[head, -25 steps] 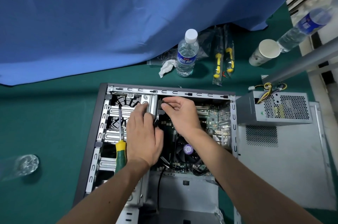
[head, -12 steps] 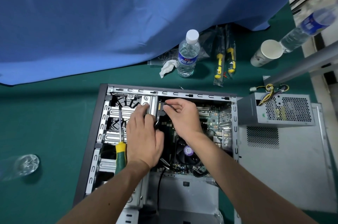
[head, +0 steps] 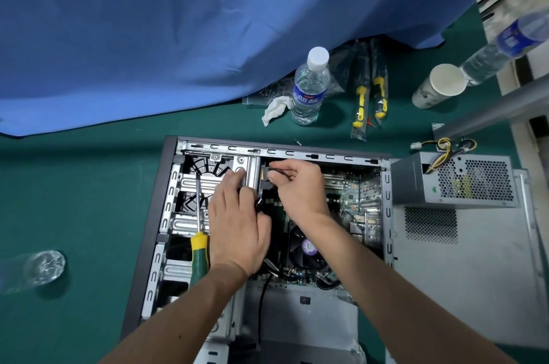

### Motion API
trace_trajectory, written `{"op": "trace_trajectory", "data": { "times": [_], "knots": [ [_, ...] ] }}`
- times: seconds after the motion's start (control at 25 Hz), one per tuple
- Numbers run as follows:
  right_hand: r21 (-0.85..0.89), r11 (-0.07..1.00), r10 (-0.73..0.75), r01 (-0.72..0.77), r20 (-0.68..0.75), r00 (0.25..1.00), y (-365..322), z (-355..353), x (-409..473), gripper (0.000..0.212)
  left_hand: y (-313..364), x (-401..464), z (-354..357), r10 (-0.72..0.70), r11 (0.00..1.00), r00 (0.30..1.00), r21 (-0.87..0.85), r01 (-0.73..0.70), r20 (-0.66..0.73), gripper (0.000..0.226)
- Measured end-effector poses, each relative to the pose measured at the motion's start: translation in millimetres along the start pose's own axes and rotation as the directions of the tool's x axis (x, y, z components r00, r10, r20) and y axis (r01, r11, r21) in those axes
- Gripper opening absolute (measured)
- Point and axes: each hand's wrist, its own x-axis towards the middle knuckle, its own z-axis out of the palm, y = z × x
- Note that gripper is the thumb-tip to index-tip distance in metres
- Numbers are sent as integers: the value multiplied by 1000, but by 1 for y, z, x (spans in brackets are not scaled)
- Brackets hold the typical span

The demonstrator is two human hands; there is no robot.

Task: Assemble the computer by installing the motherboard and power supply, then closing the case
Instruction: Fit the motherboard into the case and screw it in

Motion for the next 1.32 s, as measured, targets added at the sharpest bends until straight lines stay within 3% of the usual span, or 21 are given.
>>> {"op": "trace_trajectory", "data": {
  "times": [0.2,0.56,0.68,0.88,1.08,1.32],
  "knots": [
    [-35,999,27,-30,-83,996,0,7,-7,13,0,0,1,1,1000,1000,-14,-1,1,20],
    [3,995,93,-96,200,975,-4,-18,4,17,1,0,0,4,1000,1000,-30,-5,-11,18],
    [-2,990,141,-142,166,976,-4,-12,5,7,-1,0,1,5,999,1000,-37,-6,-21,16],
    [-84,970,239,-226,209,948,-3,-7,16,15,-1,1,3,2,1000,1000,-28,-2,-23,18],
    [-180,964,221,-196,132,966,-1,0,10,21,-4,0,5,15,1000,999,-17,-15,-29,17],
    [-195,971,177,-140,186,966,-8,-5,10,21,-4,1,4,8,1000,1000,-17,-8,-13,20]
  ]
}}
